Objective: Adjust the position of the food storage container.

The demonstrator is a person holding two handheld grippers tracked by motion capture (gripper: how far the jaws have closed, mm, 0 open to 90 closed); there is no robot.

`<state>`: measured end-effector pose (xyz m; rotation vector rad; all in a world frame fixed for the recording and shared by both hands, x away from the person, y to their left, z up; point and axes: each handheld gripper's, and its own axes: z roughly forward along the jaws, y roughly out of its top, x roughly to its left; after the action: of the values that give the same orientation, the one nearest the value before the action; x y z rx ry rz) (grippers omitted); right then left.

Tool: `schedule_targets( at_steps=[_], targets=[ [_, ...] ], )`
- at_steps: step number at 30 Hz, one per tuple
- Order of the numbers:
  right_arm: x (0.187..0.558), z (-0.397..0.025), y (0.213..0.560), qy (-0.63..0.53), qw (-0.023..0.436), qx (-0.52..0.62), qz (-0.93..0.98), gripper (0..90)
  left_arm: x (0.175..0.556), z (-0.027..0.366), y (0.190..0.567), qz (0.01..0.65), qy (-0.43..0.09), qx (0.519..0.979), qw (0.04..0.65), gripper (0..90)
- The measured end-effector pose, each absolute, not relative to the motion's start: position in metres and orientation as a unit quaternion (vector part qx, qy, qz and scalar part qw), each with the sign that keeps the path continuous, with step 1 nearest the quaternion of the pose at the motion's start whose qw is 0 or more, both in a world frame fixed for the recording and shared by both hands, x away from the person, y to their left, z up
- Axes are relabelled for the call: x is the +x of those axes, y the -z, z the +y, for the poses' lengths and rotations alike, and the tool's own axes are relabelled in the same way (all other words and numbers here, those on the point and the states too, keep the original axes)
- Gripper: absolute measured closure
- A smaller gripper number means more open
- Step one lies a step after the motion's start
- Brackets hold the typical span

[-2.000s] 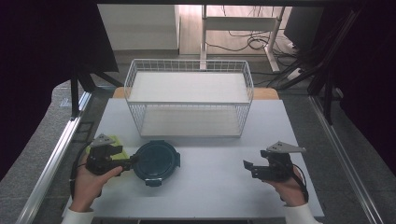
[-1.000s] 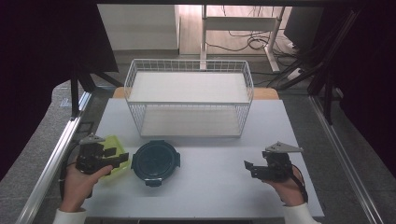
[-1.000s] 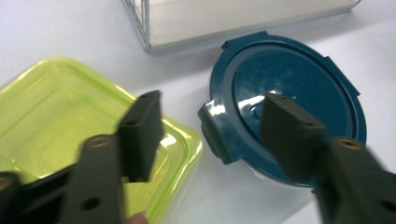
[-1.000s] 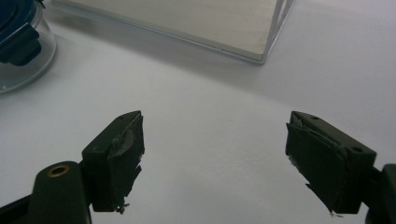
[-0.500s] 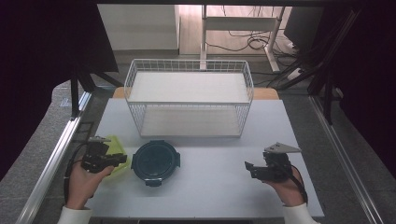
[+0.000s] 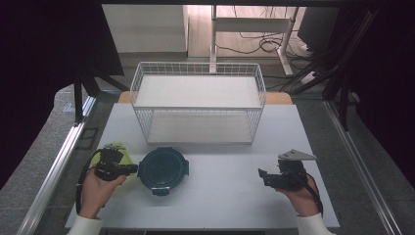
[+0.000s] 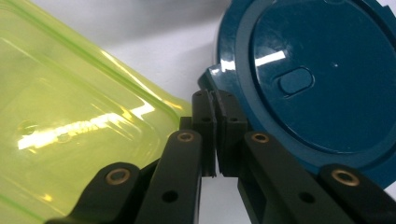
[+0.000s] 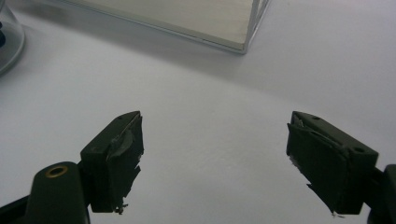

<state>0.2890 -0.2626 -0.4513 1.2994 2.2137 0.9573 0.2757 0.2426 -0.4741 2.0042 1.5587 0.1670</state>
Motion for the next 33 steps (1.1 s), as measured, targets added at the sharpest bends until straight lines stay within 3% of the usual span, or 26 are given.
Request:
schedule_targets(
  at_steps=[5,23,33],
  targets=[
    [0.289,-0.264,0.451,-0.355,0.181,0.465,0.791,18.7,0.277,0.240,0.474,0.587,-0.064,0.753,0.290,90.0],
    [0.291,-0.262,0.451,-0.349,0.183,0.472,0.789,18.7,0.278,0.241,0.476,0.586,-0.045,0.749,0.307,90.0],
    [0.292,-0.260,0.452,-0.349,0.188,0.469,0.790,18.9,0.287,0.217,0.474,0.566,-0.038,0.765,0.306,90.0]
  ],
)
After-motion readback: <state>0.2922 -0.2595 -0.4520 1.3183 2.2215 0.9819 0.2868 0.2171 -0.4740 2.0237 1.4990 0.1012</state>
